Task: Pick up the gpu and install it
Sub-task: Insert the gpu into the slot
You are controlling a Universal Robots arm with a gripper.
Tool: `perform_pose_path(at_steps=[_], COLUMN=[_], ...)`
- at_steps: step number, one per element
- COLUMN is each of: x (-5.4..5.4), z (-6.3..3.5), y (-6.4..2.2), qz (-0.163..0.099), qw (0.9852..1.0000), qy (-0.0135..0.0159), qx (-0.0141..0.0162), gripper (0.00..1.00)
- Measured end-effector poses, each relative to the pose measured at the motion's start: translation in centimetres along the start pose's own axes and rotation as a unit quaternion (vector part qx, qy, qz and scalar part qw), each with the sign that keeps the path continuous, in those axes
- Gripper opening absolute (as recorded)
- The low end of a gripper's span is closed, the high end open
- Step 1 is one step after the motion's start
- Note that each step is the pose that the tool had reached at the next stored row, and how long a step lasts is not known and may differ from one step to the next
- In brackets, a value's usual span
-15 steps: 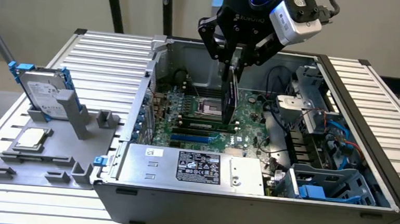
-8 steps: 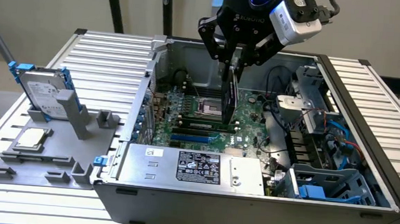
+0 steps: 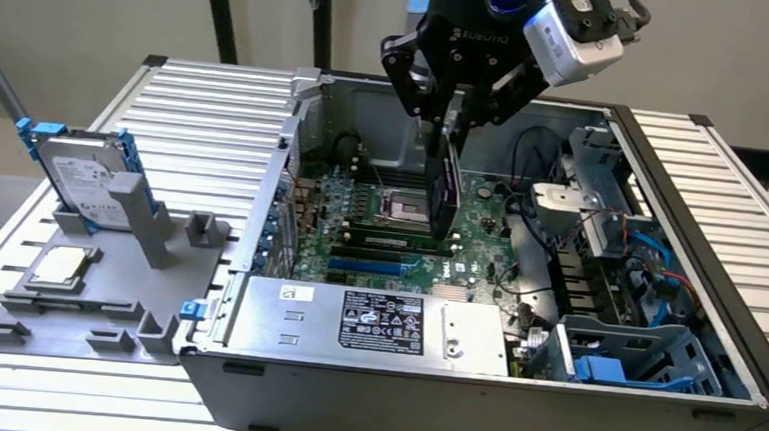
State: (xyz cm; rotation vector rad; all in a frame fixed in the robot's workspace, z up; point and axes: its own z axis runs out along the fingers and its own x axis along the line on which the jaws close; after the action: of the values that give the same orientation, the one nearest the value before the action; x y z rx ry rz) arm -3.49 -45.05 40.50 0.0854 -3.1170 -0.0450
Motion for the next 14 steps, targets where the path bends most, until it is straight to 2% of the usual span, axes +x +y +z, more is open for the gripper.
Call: perform_pose_path(at_steps=[3, 7, 10, 14], x=[0.00, -0.01, -0.01, -0.01], z=[0.02, 0.08, 0.17, 0.33], y=[0.00, 0.00, 0.00, -0.01], qz=[-0.027, -0.064, -0.091, -0.127], qw=[0.9996, 0.9980, 0.9959, 0.9919], qy=[0.0008, 0.0019, 0.0026, 0.0037], qx=[0.0006, 0.0014, 0.0021, 0.0029], gripper=[0.27, 0.27, 0.27, 0.27])
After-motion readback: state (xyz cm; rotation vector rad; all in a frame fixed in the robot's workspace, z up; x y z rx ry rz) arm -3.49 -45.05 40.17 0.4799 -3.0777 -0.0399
